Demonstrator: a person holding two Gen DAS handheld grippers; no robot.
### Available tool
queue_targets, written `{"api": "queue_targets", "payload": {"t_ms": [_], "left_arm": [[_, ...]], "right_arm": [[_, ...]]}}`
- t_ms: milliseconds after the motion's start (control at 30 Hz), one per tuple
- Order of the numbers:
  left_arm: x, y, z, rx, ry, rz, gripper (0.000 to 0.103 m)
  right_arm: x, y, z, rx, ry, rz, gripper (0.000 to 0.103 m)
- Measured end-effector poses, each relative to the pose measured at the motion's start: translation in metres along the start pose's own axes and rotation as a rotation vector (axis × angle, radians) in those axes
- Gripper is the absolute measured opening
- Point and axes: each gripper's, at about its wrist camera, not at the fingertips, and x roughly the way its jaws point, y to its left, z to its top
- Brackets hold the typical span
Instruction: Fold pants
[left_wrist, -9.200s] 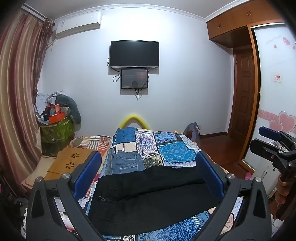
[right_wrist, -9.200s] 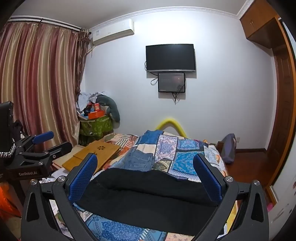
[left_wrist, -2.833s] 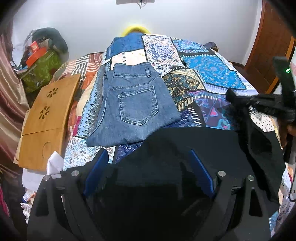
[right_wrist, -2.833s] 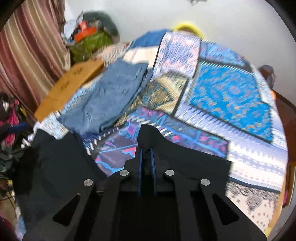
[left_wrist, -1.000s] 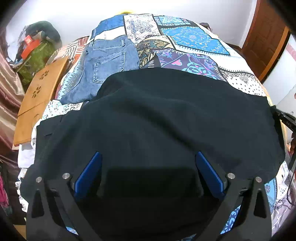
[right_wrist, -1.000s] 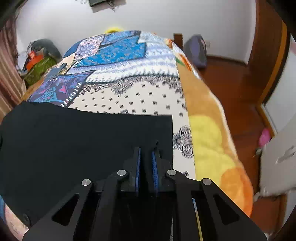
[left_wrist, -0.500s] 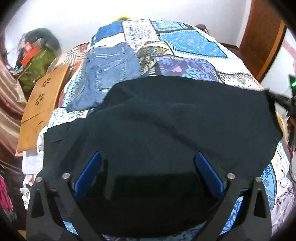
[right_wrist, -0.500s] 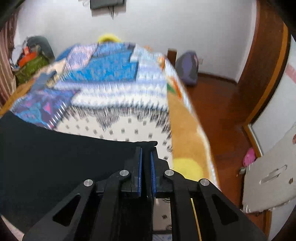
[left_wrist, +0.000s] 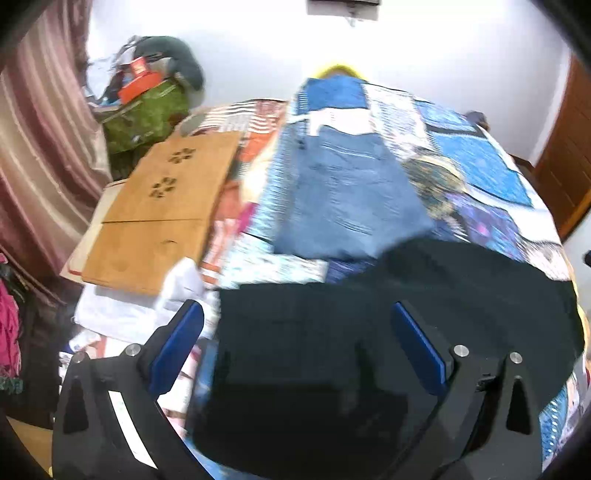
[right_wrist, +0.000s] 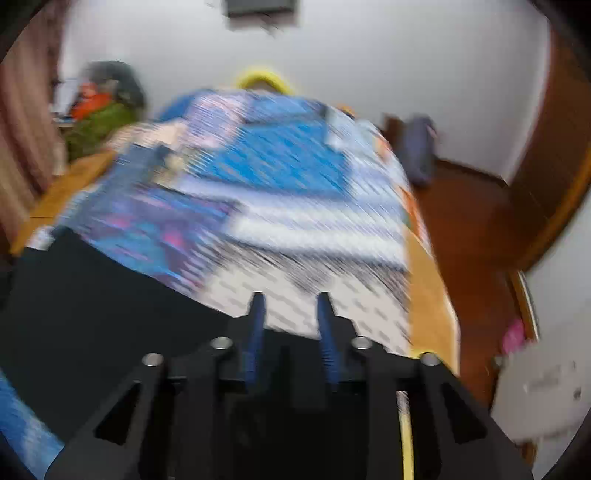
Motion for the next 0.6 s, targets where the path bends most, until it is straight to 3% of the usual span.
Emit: {"api": "queue_targets", "payload": {"t_ms": [133, 300, 433, 533, 600], "left_arm": [[0.022, 0.035, 0.014, 0.001, 0.025, 0.003, 0.097], [0.073, 0.06, 0.015, -0.019, 0.139, -0.048, 0.086], [0.117, 0.063, 0.003, -0.025, 0.262, -0.097, 0.084], [0.136, 0.06, -0.008, -0.033, 0.323, -0.165, 0.073], [0.138, 0.057, -0.012, -0.02, 0.307, -0.199, 0.063]], "right_arm": [[-0.009, 0.061, 0.03, -0.066, -0.047, 0.152, 0.037], [0.018, 0.139, 0.062, -0.107, -0.015, 0.333, 0.04], [0.06, 0.197, 0.08, -0.181, 0.055, 0.413, 0.04], [0.093, 0.231, 0.086, -0.225, 0.134, 0.465, 0.04], [0.114, 0.255, 0.087, -0.261, 0.19, 0.48, 0.04]]}}
